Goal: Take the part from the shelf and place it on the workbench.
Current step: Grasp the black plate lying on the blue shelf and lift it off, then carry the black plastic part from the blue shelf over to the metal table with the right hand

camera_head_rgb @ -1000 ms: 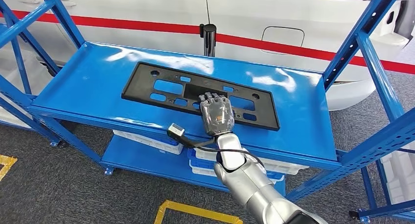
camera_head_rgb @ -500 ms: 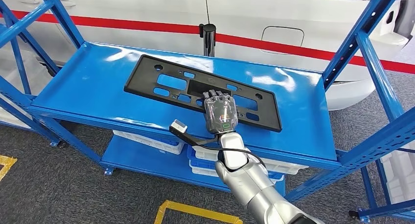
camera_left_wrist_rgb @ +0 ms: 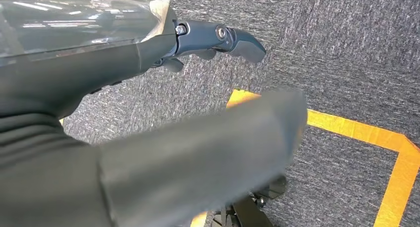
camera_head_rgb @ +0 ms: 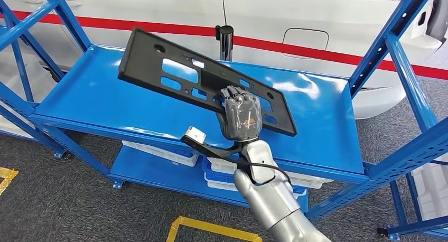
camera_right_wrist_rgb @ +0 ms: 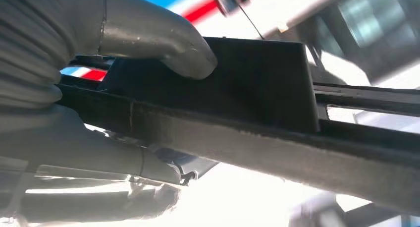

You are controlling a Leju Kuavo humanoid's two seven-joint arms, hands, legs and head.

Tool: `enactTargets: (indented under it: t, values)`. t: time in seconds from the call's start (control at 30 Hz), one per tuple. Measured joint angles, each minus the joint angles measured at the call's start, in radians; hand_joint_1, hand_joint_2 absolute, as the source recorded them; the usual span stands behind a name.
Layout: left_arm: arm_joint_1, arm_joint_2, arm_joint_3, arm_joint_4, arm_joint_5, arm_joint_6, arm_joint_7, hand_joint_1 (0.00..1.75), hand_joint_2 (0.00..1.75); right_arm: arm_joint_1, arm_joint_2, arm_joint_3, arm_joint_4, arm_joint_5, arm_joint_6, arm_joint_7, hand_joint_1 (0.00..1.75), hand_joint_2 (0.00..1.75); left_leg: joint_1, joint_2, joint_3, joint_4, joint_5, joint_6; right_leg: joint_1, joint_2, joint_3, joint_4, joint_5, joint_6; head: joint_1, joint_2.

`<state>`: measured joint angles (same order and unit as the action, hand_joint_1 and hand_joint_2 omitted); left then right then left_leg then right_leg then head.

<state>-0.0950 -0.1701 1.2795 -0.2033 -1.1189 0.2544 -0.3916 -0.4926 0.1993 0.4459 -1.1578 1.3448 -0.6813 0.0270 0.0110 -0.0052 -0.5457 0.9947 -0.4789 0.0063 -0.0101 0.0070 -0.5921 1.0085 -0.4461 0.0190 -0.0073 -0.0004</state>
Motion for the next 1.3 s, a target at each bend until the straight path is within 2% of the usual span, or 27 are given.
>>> enactTargets:
  t: [0.07, 0.13, 0.17, 0.27, 0.3, 0.37, 0.57, 0.93, 1.07, 1.13, 1.3]
  values:
    - [0.0, 0.0, 0.0, 0.0, 0.003, -0.005, -0.006, 0.0, 1.75, 0.019, -0.012, 0.0, -0.101, -0.087, -0.001, -0.044, 1.75, 1.75, 0.0, 0.0, 0.0, 0.0, 0.0, 0.0, 0.0, 0.0, 0.0, 0.0, 0.0, 0.0, 0.0, 0.0]
    - [0.0, 0.0, 0.0, 0.0, 0.008, -0.02, -0.016, 0.0, 1.75, 0.039, -0.028, 0.004, -0.184, -0.253, 0.02, -0.126, 1.75, 1.75, 0.0, 0.0, 0.0, 0.0, 0.0, 0.0, 0.0, 0.0, 0.0, 0.0, 0.0, 0.0, 0.0, 0.0]
    - [0.0, 0.001, 0.001, 0.0, 0.01, -0.03, -0.023, 0.0, 1.75, 0.055, -0.038, 0.006, -0.225, -0.378, 0.048, -0.19, 1.75, 1.75, 0.0, 0.0, 0.0, 0.0, 0.0, 0.0, 0.0, 0.0, 0.0, 0.0, 0.0, 0.0, 0.0, 0.0]
    - [0.002, 0.006, 0.001, 0.0, 0.012, -0.058, -0.042, 0.0, 1.75, 0.129, -0.086, 0.014, -0.364, -0.871, 0.148, -0.411, 1.75, 1.75, 0.0, -0.002, -0.001, 0.0, 0.0, 0.0, 0.0, -0.002, 0.0, 0.0, 0.0, 0.0, 0.0, 0.0]
    - [0.003, 0.008, 0.0, 0.0, 0.012, -0.063, -0.045, 0.0, 1.75, 0.152, -0.104, 0.016, -0.404, -1.001, 0.163, -0.451, 1.75, 1.75, 0.0, -0.003, -0.002, 0.0, 0.0, 0.0, 0.0, -0.003, 0.0, 0.0, 0.0, 0.0, 0.0, 0.0]
    - [0.006, 0.011, 0.0, 0.0, 0.012, -0.067, -0.046, 0.0, 1.75, 0.182, -0.132, 0.013, -0.461, -1.114, 0.172, -0.473, 1.75, 1.75, -0.001, -0.002, -0.002, 0.0, -0.001, 0.0, -0.001, -0.002, 0.0, 0.0, 0.0, 0.0, 0.0, 0.0]
    - [0.007, 0.017, 0.0, 0.0, 0.012, -0.068, -0.048, 0.0, 1.75, 0.22, -0.172, 0.01, -0.543, -1.054, 0.182, -0.48, 1.75, 1.75, -0.001, 0.0, -0.001, 0.0, -0.001, 0.001, -0.002, 0.0, -0.001, 0.0, 0.0, 0.0, 0.0, 0.0]
    - [0.008, 0.018, 0.0, 0.0, 0.007, -0.068, -0.058, 0.0, 1.75, 0.225, -0.204, 0.008, -0.589, -1.039, 0.164, -0.493, 1.75, 1.75, -0.001, 0.0, -0.001, 0.0, -0.001, 0.0, -0.002, 0.0, 0.0, 0.0, 0.0, 0.0, 0.0, 0.0]
    - [0.008, 0.019, 0.0, 0.0, 0.002, -0.069, -0.064, 0.0, 1.75, 0.209, -0.216, 0.004, -0.595, -1.072, 0.166, -0.493, 1.75, 1.75, -0.001, 0.0, -0.001, 0.0, -0.001, 0.001, -0.002, 0.0, 0.0, 0.0, 0.0, 0.0, 0.0, 0.0]
    - [0.008, 0.02, 0.0, 0.0, -0.003, -0.053, -0.057, 0.0, 1.75, 0.2, -0.226, 0.006, -0.595, -1.114, 0.195, -0.485, 1.75, 1.75, -0.001, 0.0, -0.001, 0.0, -0.001, 0.001, -0.002, 0.0, 0.0, 0.0, 0.0, 0.0, 0.0, 0.0]
    - [0.008, 0.024, 0.0, 0.0, 0.005, -0.011, -0.029, 0.0, 1.75, 0.191, -0.262, 0.045, -0.596, -1.212, 0.355, -0.439, 1.75, 1.75, -0.001, 0.0, -0.002, 0.0, -0.001, 0.001, -0.002, 0.0, -0.001, 0.0, 0.0, 0.0, 0.0, 0.0]
